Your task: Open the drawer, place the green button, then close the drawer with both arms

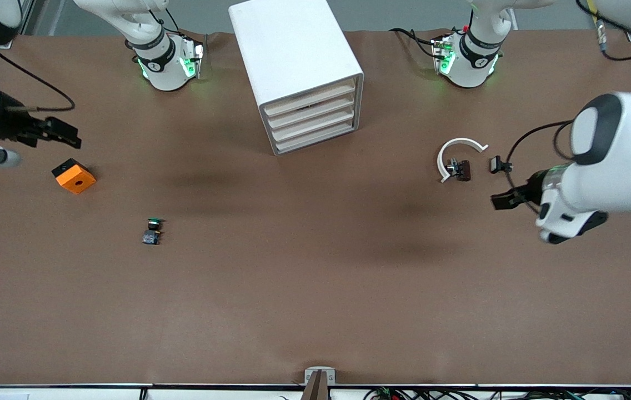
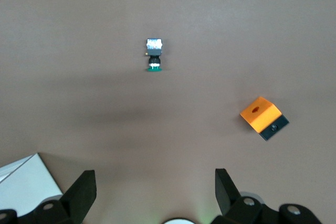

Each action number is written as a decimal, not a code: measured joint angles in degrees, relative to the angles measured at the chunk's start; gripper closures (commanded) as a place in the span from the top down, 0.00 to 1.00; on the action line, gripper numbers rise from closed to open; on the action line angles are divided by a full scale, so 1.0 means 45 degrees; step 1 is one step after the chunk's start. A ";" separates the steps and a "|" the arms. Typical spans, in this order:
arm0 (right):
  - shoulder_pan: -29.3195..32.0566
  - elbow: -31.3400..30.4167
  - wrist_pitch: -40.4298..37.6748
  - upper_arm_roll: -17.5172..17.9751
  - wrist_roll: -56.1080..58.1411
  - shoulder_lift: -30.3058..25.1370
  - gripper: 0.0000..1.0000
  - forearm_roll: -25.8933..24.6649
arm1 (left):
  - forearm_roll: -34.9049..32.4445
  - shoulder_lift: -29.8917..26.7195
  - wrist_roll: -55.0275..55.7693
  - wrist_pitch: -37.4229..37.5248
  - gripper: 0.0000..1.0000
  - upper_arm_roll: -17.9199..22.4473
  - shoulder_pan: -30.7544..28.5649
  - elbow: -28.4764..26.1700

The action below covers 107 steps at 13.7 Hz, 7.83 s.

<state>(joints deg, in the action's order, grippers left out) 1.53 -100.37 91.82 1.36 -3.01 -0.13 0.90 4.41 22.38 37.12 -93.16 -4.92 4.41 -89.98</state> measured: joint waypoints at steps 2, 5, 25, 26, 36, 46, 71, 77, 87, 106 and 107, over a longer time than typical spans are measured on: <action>-0.0001 -0.0038 0.0978 -0.0001 0.0000 0.1084 1.00 0.0000 | 0.0205 0.0938 0.2531 -0.0414 1.00 -0.0039 0.0791 0.0031; -0.0004 -0.0087 0.2341 -0.0002 0.0000 0.2686 1.00 0.0000 | 0.1020 0.2074 0.6284 -0.0858 1.00 -0.0058 0.2203 0.0081; -0.0510 -0.0873 0.7585 -0.0130 -0.1701 0.7656 1.00 0.0000 | 1.0321 0.5785 1.7292 0.0932 0.68 -0.0120 0.5558 0.0026; -0.0516 -0.0925 0.7644 -0.0128 -0.1779 0.7682 1.00 0.0000 | 1.0429 0.5839 1.7346 0.0985 0.67 -0.0123 0.5666 0.0026; -0.0531 -0.0984 0.7948 -0.0128 -0.1908 0.7941 0.32 0.0000 | 1.1257 0.6346 1.8420 0.1204 0.26 -0.0134 0.6470 0.0026; -0.0606 -0.0810 0.7680 -0.0103 -0.1906 0.7942 0.16 0.0000 | 1.1419 0.6425 1.9054 0.1308 0.00 -0.0074 0.6404 0.0043; -0.8304 0.3074 -0.0733 0.0200 -1.8410 0.4724 0.16 0.3147 | 0.8401 0.4910 1.6697 0.1211 1.00 0.1980 0.3771 0.5046; -0.9114 0.3030 0.1748 0.0195 -2.2768 0.5569 0.15 0.3392 | 0.2954 0.2454 1.1686 0.1380 1.00 0.2129 0.3680 0.5106; -1.0384 0.3026 0.3703 0.0186 -2.4251 0.7230 0.14 0.4058 | -0.0257 0.1502 0.3753 -0.0295 1.00 0.2127 0.3643 0.3834; -1.0960 0.3025 0.3901 0.0163 -2.4300 0.8196 0.95 0.4064 | -0.0284 0.1398 0.2303 -0.6741 1.00 -0.0665 0.3874 -0.3605; -1.0963 0.3025 0.3903 0.0163 -2.4301 0.8197 1.00 0.4064 | -0.0284 0.1396 0.2303 -0.6776 1.00 -0.0794 0.3867 -0.3785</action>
<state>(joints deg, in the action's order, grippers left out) -47.81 -86.76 109.38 2.09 -112.36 36.75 19.19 3.14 28.66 47.48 -123.65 -8.50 21.82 -107.02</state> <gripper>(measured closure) 0.436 0.000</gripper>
